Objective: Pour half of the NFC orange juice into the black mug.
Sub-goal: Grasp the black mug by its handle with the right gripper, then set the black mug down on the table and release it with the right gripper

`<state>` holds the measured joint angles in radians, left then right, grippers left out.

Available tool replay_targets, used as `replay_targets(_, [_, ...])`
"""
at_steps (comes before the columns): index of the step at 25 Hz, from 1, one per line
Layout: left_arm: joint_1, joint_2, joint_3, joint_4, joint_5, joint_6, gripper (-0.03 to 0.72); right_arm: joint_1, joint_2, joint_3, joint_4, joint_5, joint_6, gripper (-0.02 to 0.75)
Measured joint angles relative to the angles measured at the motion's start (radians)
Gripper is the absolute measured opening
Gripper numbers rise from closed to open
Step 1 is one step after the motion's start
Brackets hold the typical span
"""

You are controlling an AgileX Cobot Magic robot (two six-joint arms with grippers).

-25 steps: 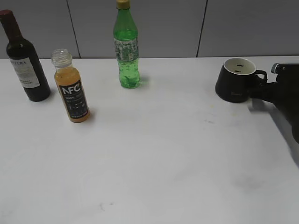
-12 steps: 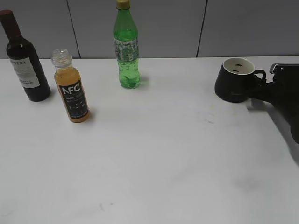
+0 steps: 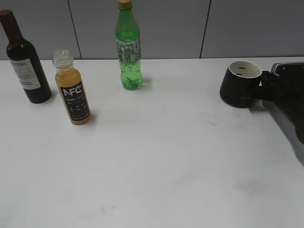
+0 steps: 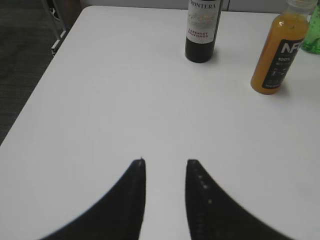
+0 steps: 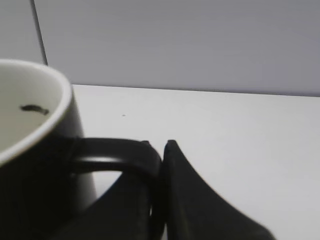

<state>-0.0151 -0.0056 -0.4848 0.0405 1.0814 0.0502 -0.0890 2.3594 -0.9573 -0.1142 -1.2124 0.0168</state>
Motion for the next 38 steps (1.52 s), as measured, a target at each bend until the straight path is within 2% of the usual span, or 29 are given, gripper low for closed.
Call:
replay_targets(15, [0.000, 0.000, 0.000, 0.000, 0.000, 0.000, 0.221, -0.001, -0.011, -0.001, -0.004, 0.012, 0.000, 0.024])
replay_targets(23, [0.000, 0.000, 0.000, 0.000, 0.000, 0.000, 0.221, 0.026, -0.155, 0.086, 0.023, 0.052, -0.002, 0.024])
replay_targets(29, [0.000, 0.000, 0.000, 0.000, 0.000, 0.000, 0.221, 0.154, -0.297, 0.189, 0.061, 0.052, -0.017, 0.024])
replay_targets(38, [0.000, 0.000, 0.000, 0.000, 0.000, 0.000, 0.221, 0.482, -0.369, 0.272, 0.209, 0.052, -0.057, 0.024])
